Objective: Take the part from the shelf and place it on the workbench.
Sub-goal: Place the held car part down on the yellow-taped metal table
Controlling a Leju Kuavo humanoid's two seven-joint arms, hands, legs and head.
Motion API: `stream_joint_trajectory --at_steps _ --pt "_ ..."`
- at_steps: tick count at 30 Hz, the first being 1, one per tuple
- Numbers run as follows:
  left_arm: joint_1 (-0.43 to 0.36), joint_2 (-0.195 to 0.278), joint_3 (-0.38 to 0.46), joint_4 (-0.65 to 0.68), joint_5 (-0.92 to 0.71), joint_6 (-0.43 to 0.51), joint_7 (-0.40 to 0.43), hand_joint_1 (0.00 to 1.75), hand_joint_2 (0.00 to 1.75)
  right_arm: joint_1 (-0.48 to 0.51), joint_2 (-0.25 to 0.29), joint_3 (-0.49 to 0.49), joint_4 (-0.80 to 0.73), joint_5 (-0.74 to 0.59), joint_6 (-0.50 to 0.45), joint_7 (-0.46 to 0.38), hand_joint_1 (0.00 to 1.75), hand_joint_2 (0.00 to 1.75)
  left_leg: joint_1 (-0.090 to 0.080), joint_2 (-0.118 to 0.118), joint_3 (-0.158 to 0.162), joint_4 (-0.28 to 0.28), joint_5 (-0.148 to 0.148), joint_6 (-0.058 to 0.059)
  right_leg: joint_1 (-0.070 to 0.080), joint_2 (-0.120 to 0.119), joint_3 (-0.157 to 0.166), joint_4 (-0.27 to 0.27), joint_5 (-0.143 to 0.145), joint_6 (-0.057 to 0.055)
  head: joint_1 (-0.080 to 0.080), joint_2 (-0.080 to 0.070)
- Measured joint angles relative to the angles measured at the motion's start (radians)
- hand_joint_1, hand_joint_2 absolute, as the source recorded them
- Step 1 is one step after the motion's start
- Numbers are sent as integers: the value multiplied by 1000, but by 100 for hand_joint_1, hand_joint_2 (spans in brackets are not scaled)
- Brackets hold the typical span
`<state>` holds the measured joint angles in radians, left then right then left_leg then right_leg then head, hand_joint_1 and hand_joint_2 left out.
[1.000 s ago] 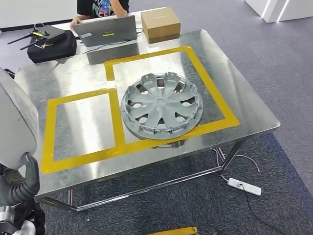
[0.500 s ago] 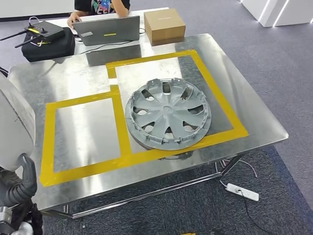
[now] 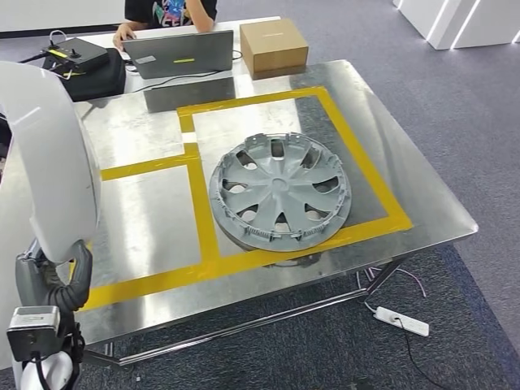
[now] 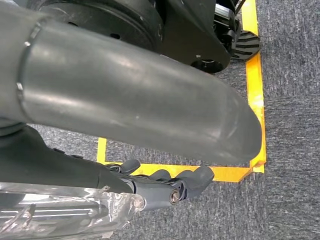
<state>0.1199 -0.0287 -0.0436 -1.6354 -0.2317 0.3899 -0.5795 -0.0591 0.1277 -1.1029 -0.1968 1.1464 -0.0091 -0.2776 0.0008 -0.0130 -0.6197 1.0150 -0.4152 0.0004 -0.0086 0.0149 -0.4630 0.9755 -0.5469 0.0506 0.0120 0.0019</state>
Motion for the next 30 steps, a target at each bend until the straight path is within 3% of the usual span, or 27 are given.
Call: stream_joint_trajectory --at_steps 5,14,24,30 --pt "-61 17 -21 95 -55 -4 69 175 175 -2 -2 4 0 10 5 6 0 0 1 -1 3 -1 0 0 0 -2 2 0 0 0 0 0" --pt "-307 47 -63 538 -155 51 137 175 175 -14 -2 28 0 44 19 60 0 0 1 -1 5 -2 2 -2 1 0 5 1 0 0 0 0" --pt "-448 74 -77 858 -225 118 237 175 175 -26 -1 46 0 53 28 64 0 0 1 -1 5 -2 2 -2 1 -1 5 1 0 0 0 0" --pt "-511 93 -116 1012 -410 208 276 175 175 -37 8 47 0 42 40 57 0 0 2 -1 6 -3 2 -2 2 -2 6 1 0 0 0 0"
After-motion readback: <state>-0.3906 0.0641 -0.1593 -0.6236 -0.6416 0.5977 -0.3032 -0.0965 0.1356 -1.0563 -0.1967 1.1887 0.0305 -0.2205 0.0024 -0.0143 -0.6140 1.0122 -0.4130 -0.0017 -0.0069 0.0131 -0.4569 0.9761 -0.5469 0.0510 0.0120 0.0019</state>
